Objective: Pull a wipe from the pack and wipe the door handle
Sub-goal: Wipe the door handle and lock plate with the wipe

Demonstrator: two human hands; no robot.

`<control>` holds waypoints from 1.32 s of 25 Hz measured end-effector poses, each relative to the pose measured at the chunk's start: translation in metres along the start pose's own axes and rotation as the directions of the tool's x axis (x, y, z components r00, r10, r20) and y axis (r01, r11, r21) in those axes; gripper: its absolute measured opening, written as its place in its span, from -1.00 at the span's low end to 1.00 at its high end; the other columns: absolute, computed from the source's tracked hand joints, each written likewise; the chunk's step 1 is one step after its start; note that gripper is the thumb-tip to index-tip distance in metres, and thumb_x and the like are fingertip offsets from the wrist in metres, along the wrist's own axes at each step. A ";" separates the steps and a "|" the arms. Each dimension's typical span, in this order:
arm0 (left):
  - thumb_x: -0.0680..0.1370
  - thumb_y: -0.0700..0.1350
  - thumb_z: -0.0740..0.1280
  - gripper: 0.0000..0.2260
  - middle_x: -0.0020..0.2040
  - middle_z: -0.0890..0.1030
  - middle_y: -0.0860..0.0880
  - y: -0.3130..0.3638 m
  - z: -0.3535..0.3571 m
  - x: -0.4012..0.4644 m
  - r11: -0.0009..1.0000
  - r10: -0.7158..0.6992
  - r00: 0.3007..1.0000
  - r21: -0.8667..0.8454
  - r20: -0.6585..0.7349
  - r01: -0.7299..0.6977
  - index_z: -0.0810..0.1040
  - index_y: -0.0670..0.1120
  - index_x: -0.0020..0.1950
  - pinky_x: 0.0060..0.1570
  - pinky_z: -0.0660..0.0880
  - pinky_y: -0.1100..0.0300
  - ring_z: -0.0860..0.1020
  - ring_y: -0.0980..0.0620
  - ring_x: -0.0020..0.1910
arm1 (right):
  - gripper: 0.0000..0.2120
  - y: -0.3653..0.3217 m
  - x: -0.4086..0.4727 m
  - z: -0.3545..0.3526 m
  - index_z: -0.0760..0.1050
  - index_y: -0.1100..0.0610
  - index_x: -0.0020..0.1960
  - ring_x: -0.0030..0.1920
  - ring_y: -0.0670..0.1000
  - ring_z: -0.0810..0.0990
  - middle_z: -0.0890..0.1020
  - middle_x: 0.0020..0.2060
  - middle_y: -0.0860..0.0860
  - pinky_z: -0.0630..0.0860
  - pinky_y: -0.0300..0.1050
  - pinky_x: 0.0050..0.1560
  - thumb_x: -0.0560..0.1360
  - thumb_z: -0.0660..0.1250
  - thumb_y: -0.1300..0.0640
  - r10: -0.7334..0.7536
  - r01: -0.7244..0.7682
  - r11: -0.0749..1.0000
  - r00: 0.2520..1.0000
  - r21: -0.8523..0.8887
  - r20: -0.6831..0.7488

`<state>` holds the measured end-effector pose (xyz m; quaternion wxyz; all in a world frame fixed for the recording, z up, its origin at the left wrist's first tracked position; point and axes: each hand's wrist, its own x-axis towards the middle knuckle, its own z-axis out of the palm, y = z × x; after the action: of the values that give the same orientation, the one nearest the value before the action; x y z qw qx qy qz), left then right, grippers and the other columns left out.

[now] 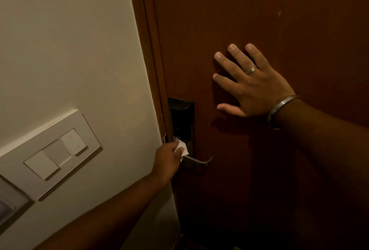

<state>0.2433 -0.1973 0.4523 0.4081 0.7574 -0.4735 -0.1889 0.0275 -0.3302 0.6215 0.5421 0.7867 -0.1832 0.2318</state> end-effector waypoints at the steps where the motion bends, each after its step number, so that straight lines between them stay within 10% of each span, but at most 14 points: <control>1: 0.60 -0.19 0.26 -0.78 0.12 0.64 -0.21 -0.007 -0.001 -0.007 0.990 0.109 0.994 0.095 -0.007 -0.108 0.58 -0.19 0.21 0.06 0.52 0.09 0.61 -0.08 0.01 | -0.23 -0.001 0.000 0.000 0.42 0.12 0.41 0.52 0.36 0.21 0.26 0.53 0.27 0.07 0.32 0.51 0.54 -0.05 -0.45 0.000 0.000 1.000 1.000 0.000 0.000; 8: 0.60 -0.20 0.27 -0.81 -0.04 0.66 -0.28 0.005 0.002 0.015 0.995 -0.063 0.998 -0.079 -0.014 0.062 0.63 -0.28 0.02 -0.24 0.57 0.26 0.63 -0.07 -0.16 | -0.22 0.000 0.000 0.001 0.42 0.12 0.41 0.53 0.36 0.20 0.25 0.53 0.27 0.07 0.32 0.51 0.54 -0.06 -0.45 -0.003 0.003 1.000 1.000 -0.007 0.007; 15: 0.64 -0.14 0.20 -0.71 0.27 0.56 -0.21 -0.017 -0.007 0.004 0.873 0.352 0.924 0.304 0.151 -0.383 0.46 -0.17 0.33 0.22 0.44 0.06 0.54 -0.10 0.18 | -0.22 -0.001 -0.001 0.001 0.41 0.13 0.42 0.52 0.36 0.21 0.25 0.53 0.27 0.06 0.33 0.50 0.55 -0.06 -0.45 0.004 -0.004 1.000 1.000 0.007 0.003; 21: 0.48 -0.28 0.42 -0.57 0.32 0.50 -0.27 -0.037 -0.022 0.002 0.375 0.632 0.572 0.440 0.522 -0.816 0.45 -0.20 0.33 0.12 0.57 -0.11 0.53 -0.20 0.25 | -0.22 -0.001 0.000 0.003 0.41 0.13 0.42 0.53 0.36 0.20 0.25 0.53 0.27 0.05 0.32 0.51 0.55 -0.05 -0.45 0.009 -0.009 1.000 1.000 0.004 0.005; 30: 0.59 -0.12 0.27 -0.68 0.46 0.37 -0.08 -0.026 -0.020 0.030 0.437 0.482 0.699 0.546 0.528 -0.715 0.43 -0.05 0.36 0.40 0.27 0.10 0.30 -0.03 0.44 | -0.24 -0.001 -0.002 0.003 0.40 0.12 0.43 0.54 0.35 0.17 0.23 0.55 0.26 0.04 0.33 0.51 0.55 -0.04 -0.44 0.012 -0.012 1.000 1.000 0.009 0.019; 33: 0.58 -0.13 0.27 -0.75 0.33 0.53 -0.12 -0.015 -0.014 0.021 0.601 0.441 0.729 0.432 0.523 -0.673 0.54 -0.09 0.24 0.30 0.38 0.08 0.45 -0.08 0.32 | -0.24 -0.002 -0.001 0.002 0.39 0.12 0.43 0.54 0.36 0.17 0.23 0.55 0.26 0.03 0.33 0.51 0.55 -0.04 -0.44 0.012 -0.013 1.000 1.000 0.009 0.027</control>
<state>0.2709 -0.2062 0.4505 0.0922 0.6055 -0.7900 -0.0272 0.0281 -0.3314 0.6186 0.5346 0.7910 -0.1945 0.2253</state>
